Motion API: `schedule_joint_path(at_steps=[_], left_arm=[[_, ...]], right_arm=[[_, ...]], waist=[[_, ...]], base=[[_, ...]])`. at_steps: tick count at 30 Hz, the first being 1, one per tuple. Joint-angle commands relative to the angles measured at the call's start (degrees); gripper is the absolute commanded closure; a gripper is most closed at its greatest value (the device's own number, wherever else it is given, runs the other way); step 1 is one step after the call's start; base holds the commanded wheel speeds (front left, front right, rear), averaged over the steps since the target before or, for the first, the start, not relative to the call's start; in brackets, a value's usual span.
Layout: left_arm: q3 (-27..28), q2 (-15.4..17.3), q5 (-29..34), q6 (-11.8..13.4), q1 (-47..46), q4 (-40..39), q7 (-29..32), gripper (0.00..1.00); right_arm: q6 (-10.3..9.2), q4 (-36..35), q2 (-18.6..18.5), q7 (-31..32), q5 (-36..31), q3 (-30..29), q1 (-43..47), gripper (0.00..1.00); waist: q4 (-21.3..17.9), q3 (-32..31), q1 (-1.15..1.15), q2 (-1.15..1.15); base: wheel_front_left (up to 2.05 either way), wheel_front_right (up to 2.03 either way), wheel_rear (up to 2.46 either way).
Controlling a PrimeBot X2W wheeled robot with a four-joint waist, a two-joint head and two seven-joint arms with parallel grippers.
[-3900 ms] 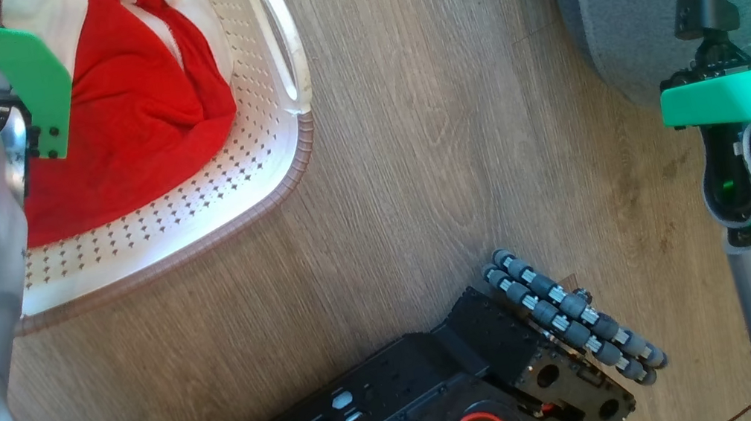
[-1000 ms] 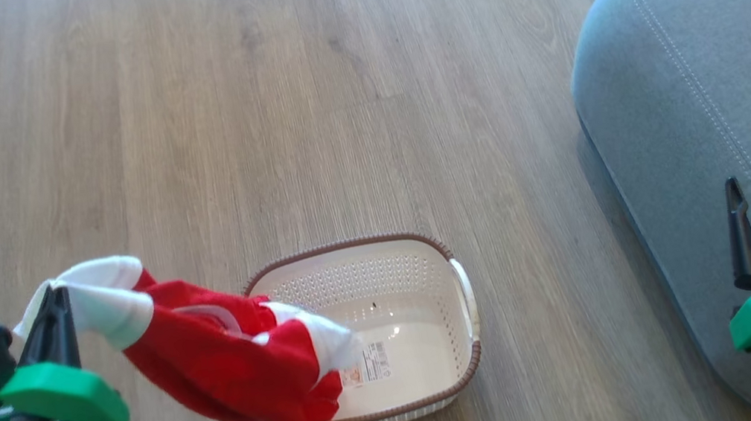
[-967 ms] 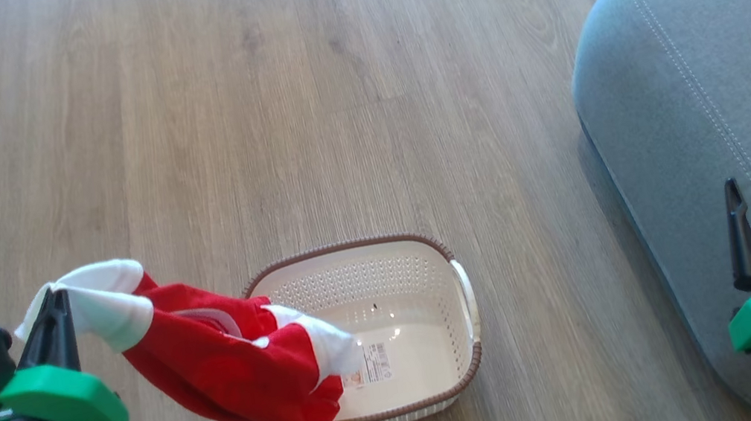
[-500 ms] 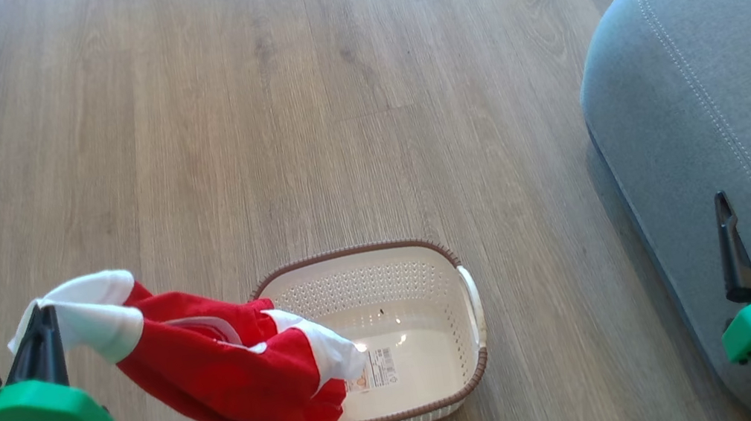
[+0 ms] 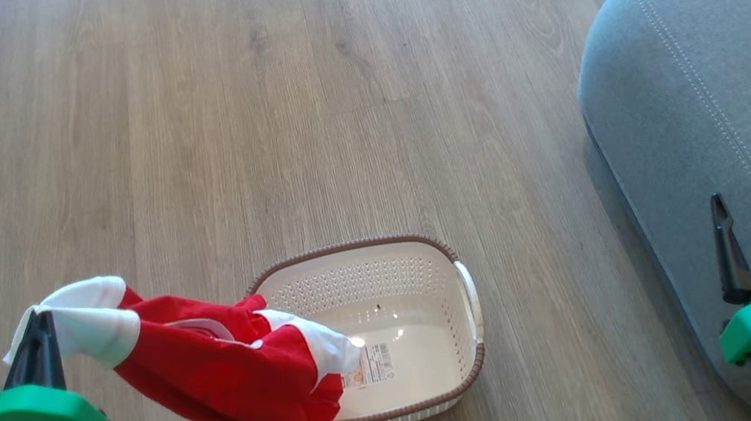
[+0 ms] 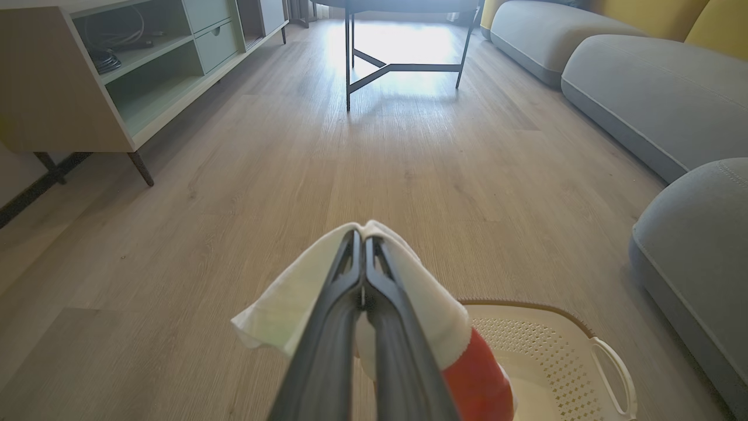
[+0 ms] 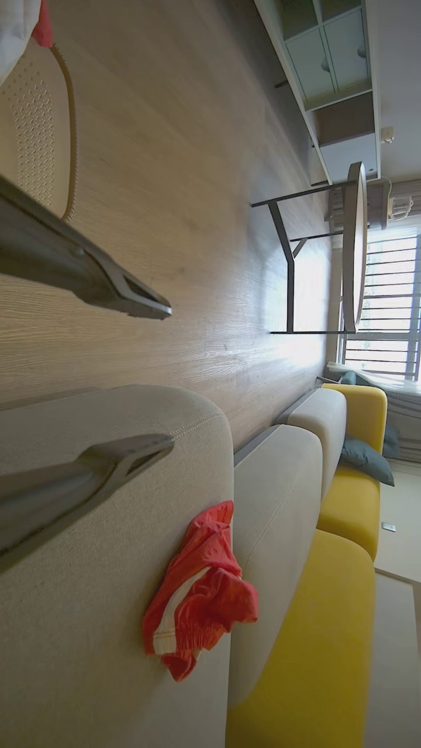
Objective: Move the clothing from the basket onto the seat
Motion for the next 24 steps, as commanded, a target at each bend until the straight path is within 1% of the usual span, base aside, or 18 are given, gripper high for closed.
schedule_joint_path(at_steps=[1, 4, 8, 12, 15, 18, 24], left_arm=[[2.8, 2.6, -0.1, 0.1, -3.6, -1.3, -0.6, 1.00], [2.7, 2.6, -0.1, 0.2, -3.7, -1.6, -0.6, 1.00], [1.6, 2.7, 0.7, 0.1, -4.5, -3.4, -0.2, 1.00], [0.3, 2.3, 1.7, 0.6, -5.7, -6.3, 0.9, 1.00], [-1.2, 1.7, 2.5, 0.6, -7.2, -8.6, 1.8, 1.00], [-3.4, 0.6, 3.5, 0.5, -8.8, -10.7, 3.1, 1.00], [-8.5, -3.5, 5.0, -0.3, -13.0, -12.6, 5.0, 1.00]], right_arm=[[0.40, -1.6, -1.5, -0.3, 0.3, 1.3, -1.6, 0.00], [0.40, -1.5, -1.5, -0.3, 0.1, 1.9, -1.7, 0.00], [0.40, -2.1, -2.2, -0.2, 0.8, 6.4, -2.8, 0.00], [0.40, -3.2, -3.0, 0.5, 1.7, 13.7, -5.7, 0.00], [0.40, -3.5, -2.9, 1.2, 2.4, 20.8, -8.9, 0.00], [0.40, -3.3, -1.8, 1.7, 3.1, 27.1, -12.4, 0.00], [0.40, -0.4, 1.5, 1.5, 4.9, 37.0, -19.0, 0.00]], waist=[[0.0, 0.0, 0.01, 0.00], [-0.2, -0.1, 0.01, 0.00], [-0.4, 0.1, 0.01, 0.00], [-0.8, 0.3, 0.01, 0.00], [-0.9, 0.3, 0.01, 0.00], [-0.9, 0.2, 0.01, 0.00], [-0.4, 0.1, 0.01, 0.00]], base=[[0.00, 0.00, 0.00], [0.00, 0.00, 0.00], [0.00, 0.00, 0.00], [0.00, 0.00, 0.00], [0.00, 0.00, 0.00], [0.00, 0.00, 0.00], [0.00, 0.00, 0.00]])
